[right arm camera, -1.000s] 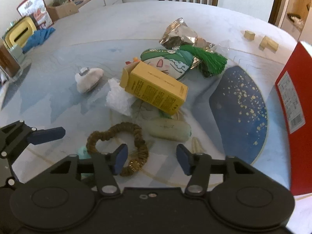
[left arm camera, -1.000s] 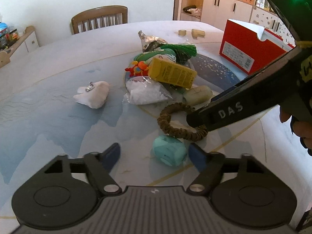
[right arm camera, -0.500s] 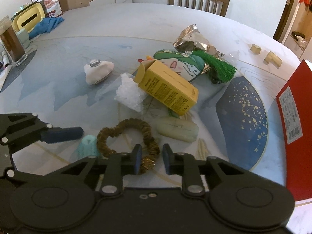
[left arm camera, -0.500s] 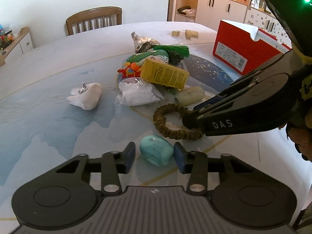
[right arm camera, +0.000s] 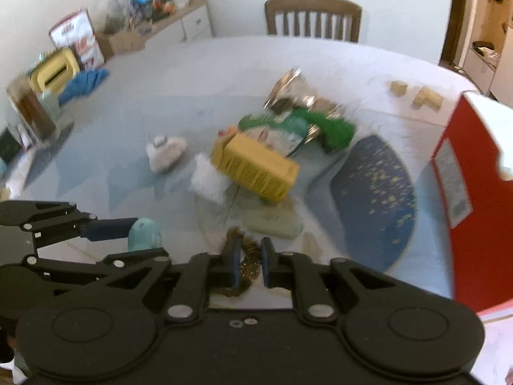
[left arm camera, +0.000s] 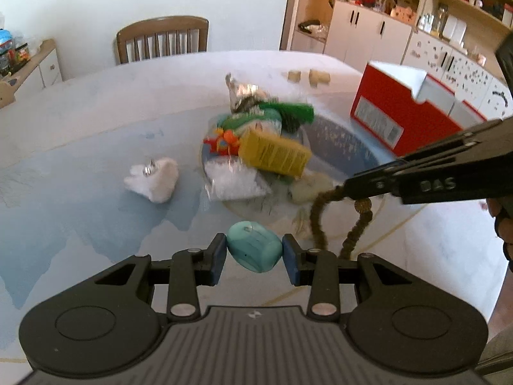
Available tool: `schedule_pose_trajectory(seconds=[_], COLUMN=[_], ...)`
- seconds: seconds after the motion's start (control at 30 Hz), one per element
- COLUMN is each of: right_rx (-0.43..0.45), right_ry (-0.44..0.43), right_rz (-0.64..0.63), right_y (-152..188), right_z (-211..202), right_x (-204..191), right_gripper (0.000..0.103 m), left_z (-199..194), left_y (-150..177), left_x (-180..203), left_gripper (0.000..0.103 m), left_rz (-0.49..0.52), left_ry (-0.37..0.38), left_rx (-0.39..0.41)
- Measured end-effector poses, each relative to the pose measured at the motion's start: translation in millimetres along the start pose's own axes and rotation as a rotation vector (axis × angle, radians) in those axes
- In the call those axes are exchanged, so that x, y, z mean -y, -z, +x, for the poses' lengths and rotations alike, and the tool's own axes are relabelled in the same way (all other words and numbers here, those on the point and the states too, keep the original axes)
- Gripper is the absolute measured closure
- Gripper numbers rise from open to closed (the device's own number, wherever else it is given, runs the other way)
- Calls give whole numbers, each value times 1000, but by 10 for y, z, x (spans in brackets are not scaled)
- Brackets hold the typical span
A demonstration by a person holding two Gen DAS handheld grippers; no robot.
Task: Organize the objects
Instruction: 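Grasp the teal soap with the left tool while the right grasps the brown bracelet, then carry the soap and bracelet into the red box and release both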
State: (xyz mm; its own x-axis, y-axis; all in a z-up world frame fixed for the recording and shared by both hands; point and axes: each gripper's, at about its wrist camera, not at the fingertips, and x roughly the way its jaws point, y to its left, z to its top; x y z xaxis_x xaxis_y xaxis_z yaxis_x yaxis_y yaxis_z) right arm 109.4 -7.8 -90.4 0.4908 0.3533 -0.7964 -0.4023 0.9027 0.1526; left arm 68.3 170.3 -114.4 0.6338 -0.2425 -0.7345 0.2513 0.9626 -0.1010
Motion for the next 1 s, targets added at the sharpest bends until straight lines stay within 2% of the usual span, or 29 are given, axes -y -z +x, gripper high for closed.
schedule_pose_trajectory(seconds=[0.23, 0.37, 0.73, 1.0], right_rx=[77, 121, 250, 318], right_ry=[-4, -6, 44, 95], right_rz=[56, 87, 176, 237], right_y=[-28, -58, -131, -157], right_z=[-372, -613, -1154, -1397], right_x=[303, 504, 1204, 1859], right_gripper=[97, 97, 97, 97], left_z=[-157, -209, -151, 52], left_y=[-258, -423, -893, -1269], left_x=[120, 285, 920, 1471], left_gripper=[66, 66, 66, 66], left_rz=[-12, 13, 100, 167], left_ry=[36, 65, 105, 123], left_rx=[33, 42, 64, 80])
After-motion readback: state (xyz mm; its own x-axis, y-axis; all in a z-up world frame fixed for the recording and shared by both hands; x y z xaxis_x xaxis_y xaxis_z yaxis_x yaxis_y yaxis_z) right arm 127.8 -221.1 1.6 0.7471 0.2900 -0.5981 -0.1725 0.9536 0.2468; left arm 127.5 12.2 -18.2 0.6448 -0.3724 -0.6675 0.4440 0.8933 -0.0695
